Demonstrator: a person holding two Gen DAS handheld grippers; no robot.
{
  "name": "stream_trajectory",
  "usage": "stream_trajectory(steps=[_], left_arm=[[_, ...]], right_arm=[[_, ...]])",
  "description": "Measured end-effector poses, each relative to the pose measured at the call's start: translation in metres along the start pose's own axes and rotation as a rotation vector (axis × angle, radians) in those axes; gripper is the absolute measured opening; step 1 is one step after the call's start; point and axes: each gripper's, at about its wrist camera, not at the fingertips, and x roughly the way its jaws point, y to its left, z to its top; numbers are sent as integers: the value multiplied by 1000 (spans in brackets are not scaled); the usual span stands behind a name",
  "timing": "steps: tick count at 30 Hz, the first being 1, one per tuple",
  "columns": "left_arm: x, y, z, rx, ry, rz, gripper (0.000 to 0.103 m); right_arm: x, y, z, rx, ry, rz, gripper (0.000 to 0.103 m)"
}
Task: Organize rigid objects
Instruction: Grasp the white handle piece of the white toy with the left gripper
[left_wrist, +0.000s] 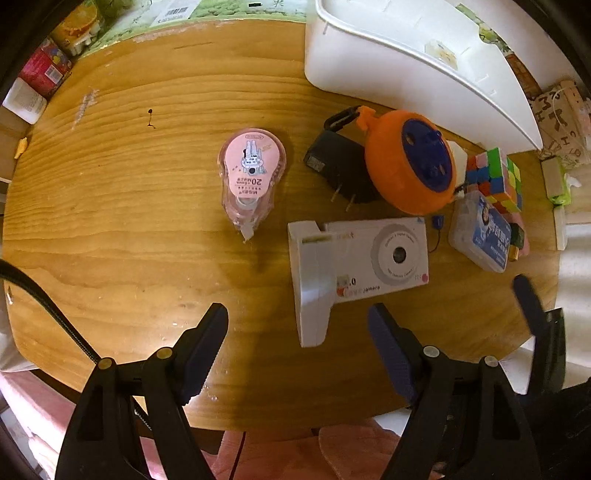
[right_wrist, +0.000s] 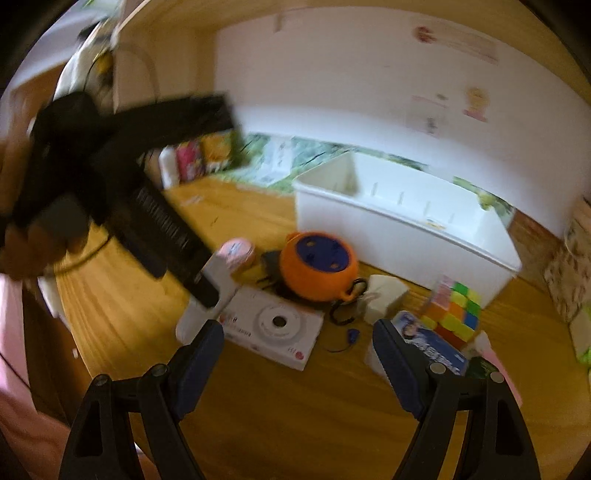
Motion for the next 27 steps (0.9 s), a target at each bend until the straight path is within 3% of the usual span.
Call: stream_trajectory(steps=[11,17,21,27], left_arm=[[14,11,11,-10,53,-58,57],[18,14,37,-21,79,-82,41],[28,15,40,-38,89,-110,24],[34,18,47,-47,110,-135,23]], right_arm=[[43,15,-1,-142,77,53,83],[60,15,1,-203,106,91,83],[71,17,3,-234,130,116,83],[86,17,3,-274,169,129,85]])
